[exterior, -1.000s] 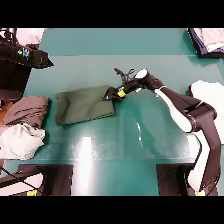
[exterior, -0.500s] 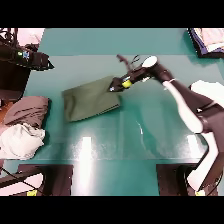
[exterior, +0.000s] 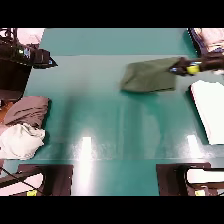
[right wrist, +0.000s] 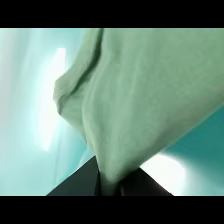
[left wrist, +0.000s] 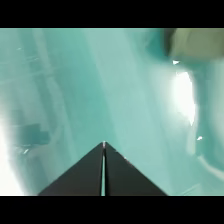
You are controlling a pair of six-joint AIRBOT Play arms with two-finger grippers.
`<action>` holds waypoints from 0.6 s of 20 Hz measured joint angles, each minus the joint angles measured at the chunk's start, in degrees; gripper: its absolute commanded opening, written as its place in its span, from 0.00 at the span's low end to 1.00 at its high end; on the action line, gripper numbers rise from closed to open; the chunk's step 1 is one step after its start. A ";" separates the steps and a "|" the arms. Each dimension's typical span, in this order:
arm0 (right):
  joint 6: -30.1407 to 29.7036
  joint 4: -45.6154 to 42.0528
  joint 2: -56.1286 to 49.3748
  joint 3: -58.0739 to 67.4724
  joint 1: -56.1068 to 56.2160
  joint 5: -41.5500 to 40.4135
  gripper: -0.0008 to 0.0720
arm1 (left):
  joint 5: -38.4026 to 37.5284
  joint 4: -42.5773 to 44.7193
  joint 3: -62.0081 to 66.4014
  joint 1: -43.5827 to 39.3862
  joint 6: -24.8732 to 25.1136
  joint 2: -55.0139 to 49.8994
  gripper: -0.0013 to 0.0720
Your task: Fold the shirts.
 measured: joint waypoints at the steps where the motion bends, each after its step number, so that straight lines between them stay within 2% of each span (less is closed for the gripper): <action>1: 0.02 -0.17 1.70 -1.33 -4.13 -2.25 0.04 | 0.24 -0.61 0.00 0.00 -0.44 0.00 0.05; 6: 0.13 -0.42 4.61 -2.84 -17.66 -8.07 0.04 | 1.22 -1.88 0.00 0.00 -2.03 0.00 0.05; 12: 0.13 -0.35 3.87 5.09 -22.01 -8.37 0.04 | 2.01 -2.21 0.00 0.00 -2.47 0.00 0.05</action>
